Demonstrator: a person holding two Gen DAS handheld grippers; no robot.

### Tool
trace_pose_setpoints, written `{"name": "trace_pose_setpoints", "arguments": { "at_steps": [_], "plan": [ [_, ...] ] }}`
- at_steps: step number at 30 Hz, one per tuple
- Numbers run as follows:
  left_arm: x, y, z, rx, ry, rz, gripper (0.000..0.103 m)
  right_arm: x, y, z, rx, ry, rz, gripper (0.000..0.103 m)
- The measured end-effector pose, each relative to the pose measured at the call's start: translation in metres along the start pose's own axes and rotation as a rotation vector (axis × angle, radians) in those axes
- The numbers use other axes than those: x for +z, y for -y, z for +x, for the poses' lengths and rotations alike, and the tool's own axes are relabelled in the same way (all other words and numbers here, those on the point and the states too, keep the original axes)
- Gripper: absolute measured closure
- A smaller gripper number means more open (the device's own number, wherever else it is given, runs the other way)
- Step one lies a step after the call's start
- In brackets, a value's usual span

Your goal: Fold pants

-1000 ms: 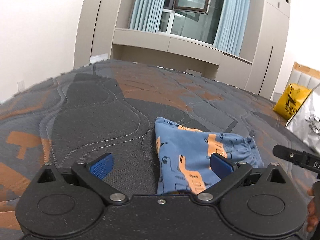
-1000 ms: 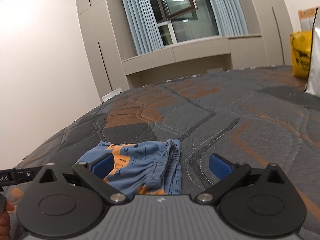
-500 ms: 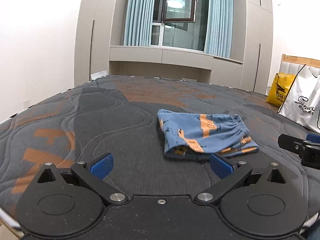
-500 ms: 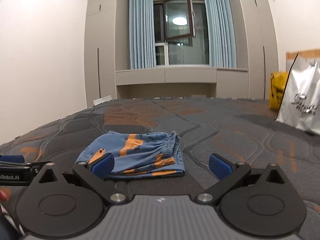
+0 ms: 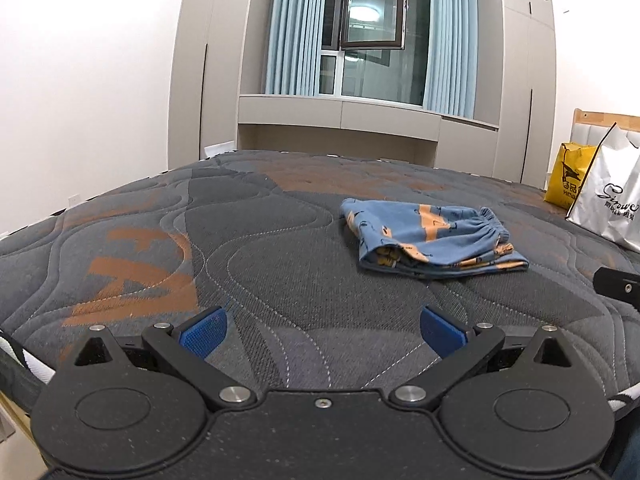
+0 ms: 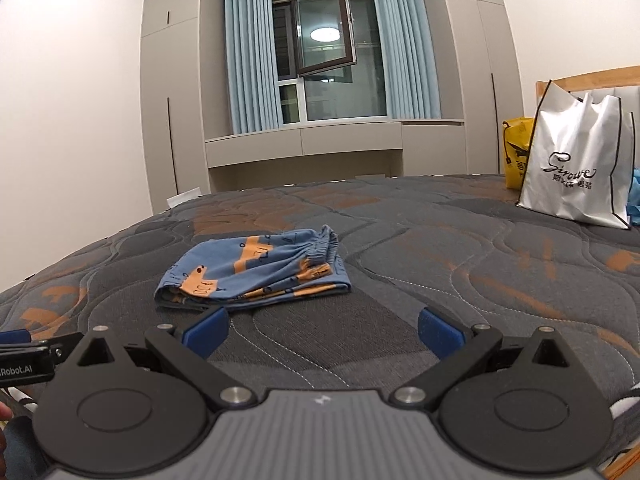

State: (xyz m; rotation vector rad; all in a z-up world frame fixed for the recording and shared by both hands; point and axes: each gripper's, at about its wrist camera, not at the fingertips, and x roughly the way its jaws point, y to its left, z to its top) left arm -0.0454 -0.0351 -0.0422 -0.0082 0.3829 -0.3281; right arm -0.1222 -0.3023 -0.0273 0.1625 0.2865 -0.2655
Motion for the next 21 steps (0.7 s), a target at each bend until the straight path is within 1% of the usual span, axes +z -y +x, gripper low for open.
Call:
{"name": "trace_pose_setpoints", "arguments": {
  "at_steps": [4, 12, 21],
  "plan": [
    [-0.001, -0.003, 0.001, 0.002, -0.008, -0.007, 0.001, -0.004, -0.001, -0.003, 0.007, 0.013, -0.023, 0.000],
    [0.001, -0.003, 0.003, 0.010, -0.009, -0.005, 0.001, -0.009, -0.004, 0.002, 0.059, 0.003, -0.034, 0.000],
    [0.002, -0.001, 0.007, 0.012, -0.019, -0.001, 0.000, -0.012, -0.003, 0.006, 0.061, -0.014, -0.023, 0.000]
  ]
}}
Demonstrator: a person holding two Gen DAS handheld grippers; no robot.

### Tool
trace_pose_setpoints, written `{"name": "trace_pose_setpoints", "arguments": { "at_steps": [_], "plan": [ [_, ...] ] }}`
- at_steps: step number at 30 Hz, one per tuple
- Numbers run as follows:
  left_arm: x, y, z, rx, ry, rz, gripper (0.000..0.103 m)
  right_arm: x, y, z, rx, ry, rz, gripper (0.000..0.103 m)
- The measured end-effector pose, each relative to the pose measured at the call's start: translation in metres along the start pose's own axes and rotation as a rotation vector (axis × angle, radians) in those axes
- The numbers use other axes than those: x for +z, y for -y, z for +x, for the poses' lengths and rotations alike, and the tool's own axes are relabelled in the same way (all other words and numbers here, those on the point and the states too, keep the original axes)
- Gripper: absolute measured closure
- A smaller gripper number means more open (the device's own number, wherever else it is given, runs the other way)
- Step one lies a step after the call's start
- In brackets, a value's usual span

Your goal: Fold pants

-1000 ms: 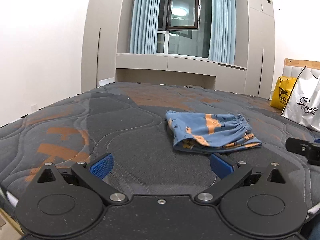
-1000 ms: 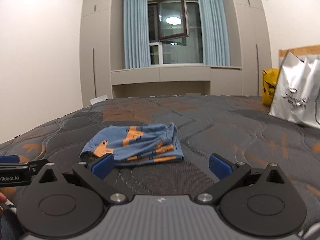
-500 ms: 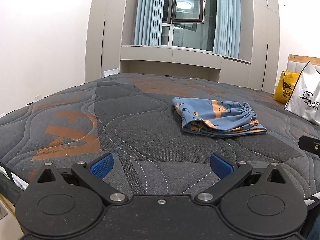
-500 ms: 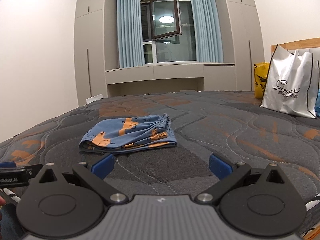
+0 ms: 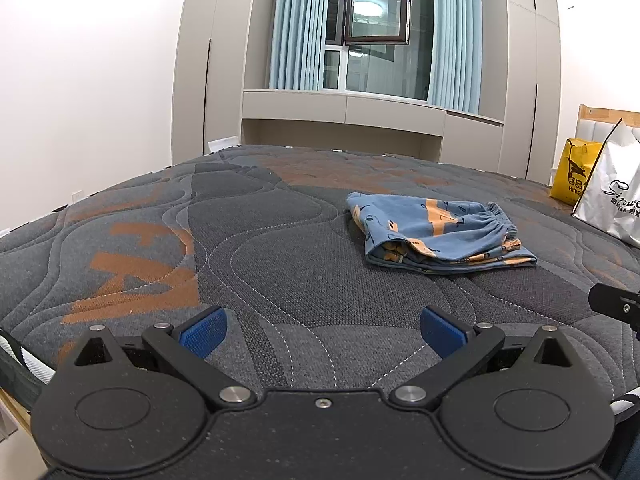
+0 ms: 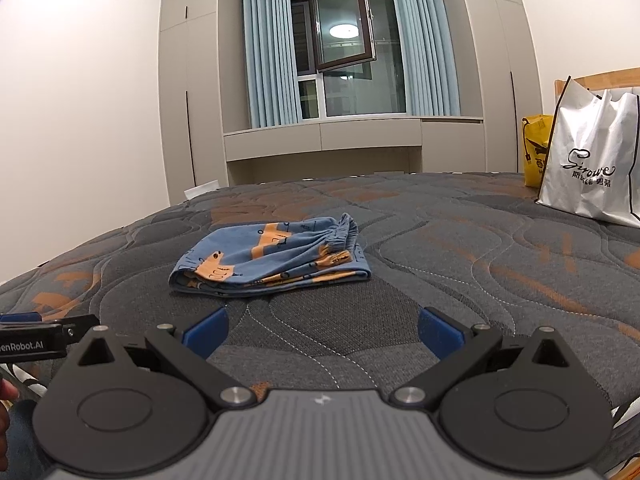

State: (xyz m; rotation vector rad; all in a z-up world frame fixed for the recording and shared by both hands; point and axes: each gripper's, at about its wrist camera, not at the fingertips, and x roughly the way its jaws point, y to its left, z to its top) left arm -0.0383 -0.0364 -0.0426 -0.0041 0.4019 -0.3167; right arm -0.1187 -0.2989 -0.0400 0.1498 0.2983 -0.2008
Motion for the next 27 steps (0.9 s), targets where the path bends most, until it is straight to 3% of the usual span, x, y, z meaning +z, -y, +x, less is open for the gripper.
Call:
{"name": "trace_pose_setpoints", "arguments": {
  "at_steps": [27],
  "plan": [
    [-0.0008, 0.0027, 0.0007, 0.002, -0.005, 0.004, 0.000, -0.0020, 0.0016, 0.0024, 0.003, -0.007, 0.011, 0.000]
  ]
}}
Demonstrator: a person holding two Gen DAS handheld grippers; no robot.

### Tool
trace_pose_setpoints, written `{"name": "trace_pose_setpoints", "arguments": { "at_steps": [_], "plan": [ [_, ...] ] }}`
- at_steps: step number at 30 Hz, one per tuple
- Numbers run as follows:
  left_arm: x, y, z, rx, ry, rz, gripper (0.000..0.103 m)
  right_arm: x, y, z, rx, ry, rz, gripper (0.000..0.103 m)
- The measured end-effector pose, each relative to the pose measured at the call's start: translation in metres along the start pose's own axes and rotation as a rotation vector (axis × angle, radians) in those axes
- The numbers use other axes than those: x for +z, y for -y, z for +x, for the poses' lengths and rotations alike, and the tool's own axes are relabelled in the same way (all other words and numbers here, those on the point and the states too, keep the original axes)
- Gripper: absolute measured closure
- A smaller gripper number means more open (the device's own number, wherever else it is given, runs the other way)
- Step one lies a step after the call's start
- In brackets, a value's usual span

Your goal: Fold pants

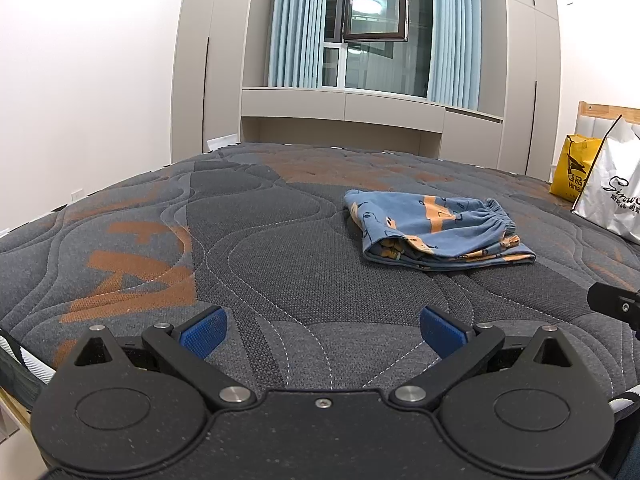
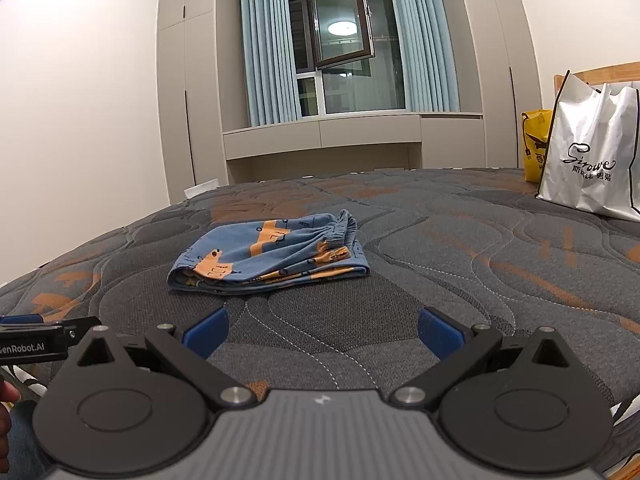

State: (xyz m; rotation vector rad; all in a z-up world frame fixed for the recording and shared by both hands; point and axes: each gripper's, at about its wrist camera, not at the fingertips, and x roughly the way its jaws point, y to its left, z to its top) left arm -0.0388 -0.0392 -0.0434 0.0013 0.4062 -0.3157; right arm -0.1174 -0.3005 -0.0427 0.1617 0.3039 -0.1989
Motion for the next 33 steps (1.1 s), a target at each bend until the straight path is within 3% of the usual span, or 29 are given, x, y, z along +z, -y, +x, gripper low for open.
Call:
{"name": "trace_pose_setpoints", "arguments": {
  "at_steps": [33],
  "plan": [
    [0.0071, 0.0074, -0.0082, 0.056, 0.011, 0.044, 0.000, 0.0009, 0.0033, -0.0081, 0.003, 0.029, 0.006, 0.000]
  ]
}}
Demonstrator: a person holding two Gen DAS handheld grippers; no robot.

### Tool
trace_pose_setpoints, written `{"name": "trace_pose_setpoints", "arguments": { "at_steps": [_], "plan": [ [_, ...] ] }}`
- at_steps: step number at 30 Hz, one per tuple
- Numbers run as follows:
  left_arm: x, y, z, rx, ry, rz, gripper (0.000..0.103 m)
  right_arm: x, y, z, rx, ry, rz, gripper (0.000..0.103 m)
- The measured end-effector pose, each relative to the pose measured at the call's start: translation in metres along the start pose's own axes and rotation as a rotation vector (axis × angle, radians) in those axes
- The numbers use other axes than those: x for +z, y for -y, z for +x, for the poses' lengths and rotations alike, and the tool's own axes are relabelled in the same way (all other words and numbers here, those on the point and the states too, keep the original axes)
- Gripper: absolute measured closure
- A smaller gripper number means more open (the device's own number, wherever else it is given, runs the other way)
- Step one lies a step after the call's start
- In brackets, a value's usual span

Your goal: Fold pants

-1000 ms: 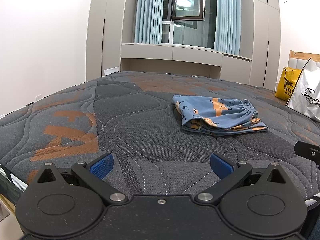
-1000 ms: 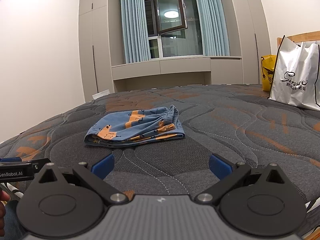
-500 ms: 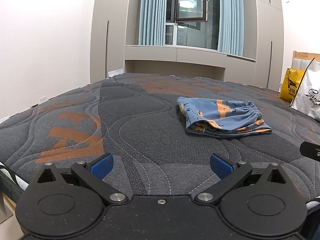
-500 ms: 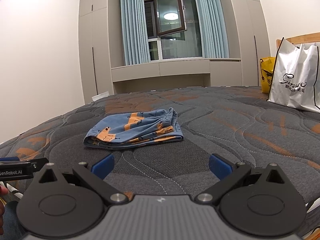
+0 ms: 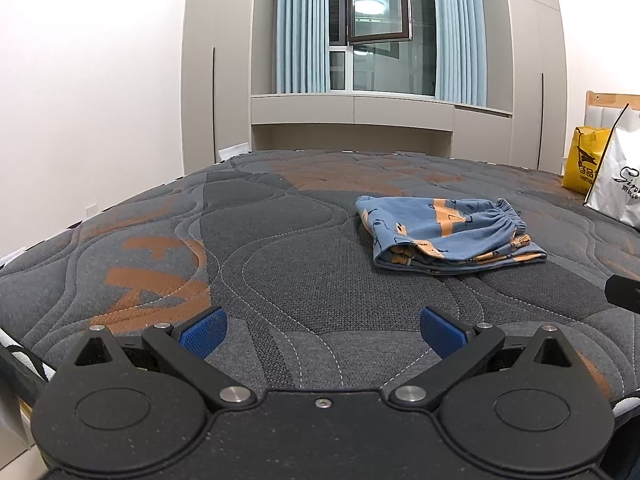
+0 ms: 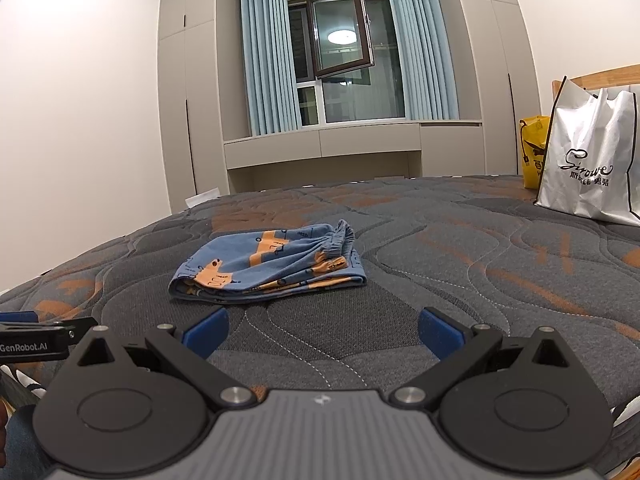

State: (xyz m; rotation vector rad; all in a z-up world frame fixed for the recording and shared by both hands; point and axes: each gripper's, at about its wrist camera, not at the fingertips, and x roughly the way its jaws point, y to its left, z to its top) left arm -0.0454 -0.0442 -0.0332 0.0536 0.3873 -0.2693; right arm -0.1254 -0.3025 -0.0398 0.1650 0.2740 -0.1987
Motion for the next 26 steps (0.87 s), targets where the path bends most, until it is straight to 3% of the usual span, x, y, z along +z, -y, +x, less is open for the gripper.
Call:
{"name": "trace_pose_setpoints", "arguments": {
  "at_steps": [11, 26],
  "plan": [
    [0.0014, 0.0032, -0.0066, -0.030, 0.039, 0.005, 0.000, -0.0002, 0.0002, -0.0005, 0.001, -0.001, 0.001, 0.000],
    [-0.0002, 0.0031, -0.0017, -0.026, 0.023, 0.012, 0.000, -0.0028, 0.0002, 0.0055, 0.003, -0.020, 0.005, 0.000]
  ]
}}
